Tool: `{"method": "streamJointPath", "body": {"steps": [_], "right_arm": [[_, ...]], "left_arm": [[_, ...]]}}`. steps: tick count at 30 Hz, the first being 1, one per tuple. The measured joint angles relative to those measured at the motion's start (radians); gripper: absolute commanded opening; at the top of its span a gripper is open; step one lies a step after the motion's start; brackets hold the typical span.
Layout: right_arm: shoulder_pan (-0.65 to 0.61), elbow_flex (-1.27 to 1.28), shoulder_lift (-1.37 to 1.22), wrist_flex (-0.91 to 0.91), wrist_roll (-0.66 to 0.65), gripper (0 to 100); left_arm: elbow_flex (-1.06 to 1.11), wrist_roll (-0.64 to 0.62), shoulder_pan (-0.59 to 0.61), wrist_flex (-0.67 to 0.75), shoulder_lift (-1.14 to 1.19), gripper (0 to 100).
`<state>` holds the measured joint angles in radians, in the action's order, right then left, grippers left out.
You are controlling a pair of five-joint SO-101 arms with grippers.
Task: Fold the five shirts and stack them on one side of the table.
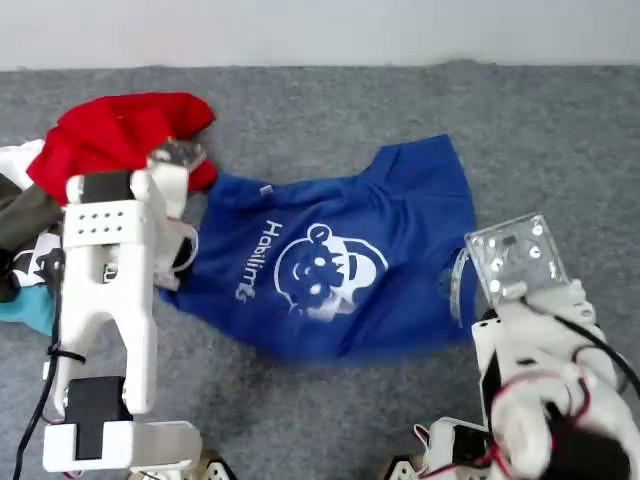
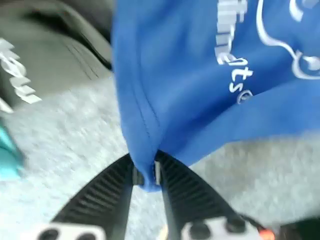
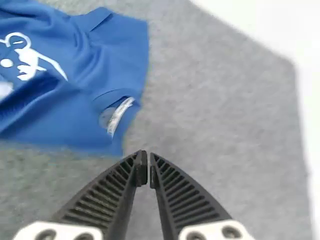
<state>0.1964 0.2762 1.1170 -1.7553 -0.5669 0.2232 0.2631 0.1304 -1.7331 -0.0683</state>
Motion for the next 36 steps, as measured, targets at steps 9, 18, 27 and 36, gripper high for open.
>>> {"method": "streamJointPath", "body": {"steps": [9, 18, 27, 36], "right_arm": [[0.002, 0.157, 0.038, 0.000, 0.031, 1.0], [-0.354, 0.434, -0.117, 0.017, -0.002, 7.0], [-0.508, 0.405, -0.551, 0.201, 0.049, 20.2], [-0.585, 0.336, -0.858, 0.379, 0.052, 16.5]], "left_arm": [[0.130, 0.094, 0.035, 0.000, 0.000, 3], [0.141, 0.101, -0.023, 0.000, 0.000, 3], [0.141, 0.103, -0.084, 0.000, 0.000, 3], [0.144, 0.103, -0.086, 0.000, 0.000, 3]]}}
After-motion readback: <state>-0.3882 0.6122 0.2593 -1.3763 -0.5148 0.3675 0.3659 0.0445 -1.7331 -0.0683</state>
